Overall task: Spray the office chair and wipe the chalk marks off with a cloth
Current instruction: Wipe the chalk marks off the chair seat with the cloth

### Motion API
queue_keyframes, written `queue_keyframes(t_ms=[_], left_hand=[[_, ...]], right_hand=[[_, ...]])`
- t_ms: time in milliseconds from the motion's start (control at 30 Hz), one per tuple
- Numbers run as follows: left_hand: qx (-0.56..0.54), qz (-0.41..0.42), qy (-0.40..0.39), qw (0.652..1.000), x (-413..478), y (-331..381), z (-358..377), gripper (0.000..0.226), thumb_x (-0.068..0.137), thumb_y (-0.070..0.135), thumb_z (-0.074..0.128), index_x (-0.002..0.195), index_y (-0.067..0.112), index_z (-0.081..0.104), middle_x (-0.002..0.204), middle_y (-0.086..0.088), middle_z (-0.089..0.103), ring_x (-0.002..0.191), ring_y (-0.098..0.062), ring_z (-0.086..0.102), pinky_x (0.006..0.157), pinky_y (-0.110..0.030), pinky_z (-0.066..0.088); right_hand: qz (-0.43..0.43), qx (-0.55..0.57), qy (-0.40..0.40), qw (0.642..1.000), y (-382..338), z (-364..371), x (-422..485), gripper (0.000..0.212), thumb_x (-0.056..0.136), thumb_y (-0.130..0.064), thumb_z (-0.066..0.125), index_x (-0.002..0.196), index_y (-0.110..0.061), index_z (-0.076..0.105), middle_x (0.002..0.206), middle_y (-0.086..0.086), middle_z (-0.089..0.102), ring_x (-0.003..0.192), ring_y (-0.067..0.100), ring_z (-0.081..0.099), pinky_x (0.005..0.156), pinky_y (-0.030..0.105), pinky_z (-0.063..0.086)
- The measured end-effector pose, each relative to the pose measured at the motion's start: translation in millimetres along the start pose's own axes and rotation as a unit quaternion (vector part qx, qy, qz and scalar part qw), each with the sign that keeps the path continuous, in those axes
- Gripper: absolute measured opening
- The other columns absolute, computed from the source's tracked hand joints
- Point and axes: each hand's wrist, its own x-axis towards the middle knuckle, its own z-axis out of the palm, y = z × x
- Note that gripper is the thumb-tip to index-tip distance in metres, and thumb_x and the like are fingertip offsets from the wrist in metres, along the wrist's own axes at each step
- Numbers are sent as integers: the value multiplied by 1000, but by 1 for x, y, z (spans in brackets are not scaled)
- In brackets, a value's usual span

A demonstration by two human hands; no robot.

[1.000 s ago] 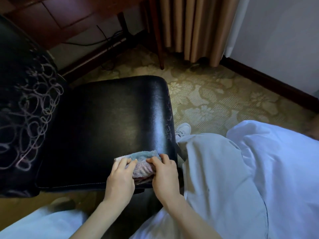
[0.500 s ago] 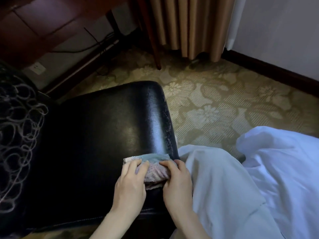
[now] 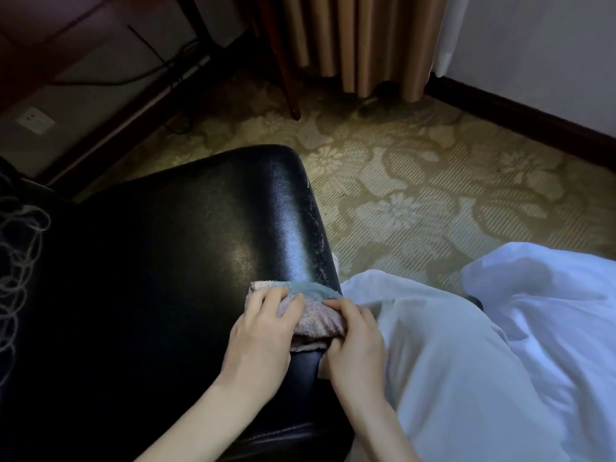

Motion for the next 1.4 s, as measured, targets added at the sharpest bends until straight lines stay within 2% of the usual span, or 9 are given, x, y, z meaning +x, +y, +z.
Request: queue_keyframes(t_ms=[200, 433, 633, 800, 933, 1067, 1267, 1333, 1400], left_hand=[[-5, -38, 28, 999, 63, -17, 1, 42, 62, -7, 70, 98, 13, 66, 95, -6, 58, 88, -32, 57, 48, -36, 50], [67, -98, 38, 992, 166, -55, -1, 31, 89, 5, 46, 115, 18, 57, 112, -7, 47, 104, -30, 45, 73, -34, 39], [97, -131, 54, 985, 244, -110, -4, 36, 89, 9, 50, 125, 17, 52, 116, -11, 50, 106, -32, 47, 81, -37, 40], [115, -135, 63, 982, 291, -155, -3, 34, 87, 10, 55, 121, 17, 55, 109, -13, 55, 102, -35, 52, 81, -40, 42], [128, -115, 58, 983, 310, -167, 1, 35, 87, 13, 56, 122, 21, 55, 108, -14, 58, 101, -37, 53, 77, -38, 41], [138, -94, 59, 984, 308, -165, 1, 32, 89, 15, 53, 121, 20, 54, 106, -15, 57, 100, -40, 53, 77, -39, 42], [81, -43, 29, 995, 273, -141, -8, 29, 86, 16, 57, 115, 17, 57, 107, -14, 56, 99, -39, 54, 82, -44, 48], [58, -39, 19, 997, 248, -131, -13, 31, 85, 15, 56, 116, 19, 56, 112, -11, 54, 100, -36, 53, 83, -45, 48], [29, -45, 14, 998, 214, -123, -16, 34, 85, 13, 56, 119, 19, 55, 118, -8, 52, 102, -33, 52, 85, -45, 47]], right_hand=[[-70, -10, -56, 996, -17, 4, 87, 57, 62, 8, 46, 101, -30, 65, 98, -4, 61, 94, 21, 56, 74, 28, 37], [-111, 29, -126, 985, -48, 29, 204, 58, 59, 7, 52, 101, -29, 68, 96, -2, 71, 98, 21, 62, 83, 30, 48], [-164, 33, -154, 974, -86, 76, 296, 59, 63, 6, 52, 110, -28, 65, 105, 0, 69, 103, 21, 59, 85, 30, 46], [-175, 65, -182, 965, -108, 112, 351, 64, 61, 6, 50, 108, -37, 62, 108, -3, 68, 106, 22, 60, 91, 36, 49], [-149, 110, -200, 962, -102, 124, 368, 71, 49, 2, 47, 95, -52, 58, 103, -6, 68, 102, 22, 62, 88, 43, 53], [-156, 106, -208, 960, -97, 119, 370, 72, 53, 3, 50, 89, -58, 57, 104, -8, 67, 103, 22, 62, 90, 46, 52], [-187, 31, -146, 971, -81, 83, 314, 60, 63, 1, 53, 113, -32, 60, 111, 2, 65, 107, 22, 58, 94, 30, 44], [-197, -6, -126, 972, -78, 68, 282, 60, 67, 3, 51, 117, -29, 61, 114, 4, 62, 109, 23, 55, 89, 20, 36], [-208, -41, -103, 972, -78, 60, 248, 59, 70, 4, 48, 117, -30, 61, 112, 4, 59, 107, 25, 55, 88, 22, 36]])
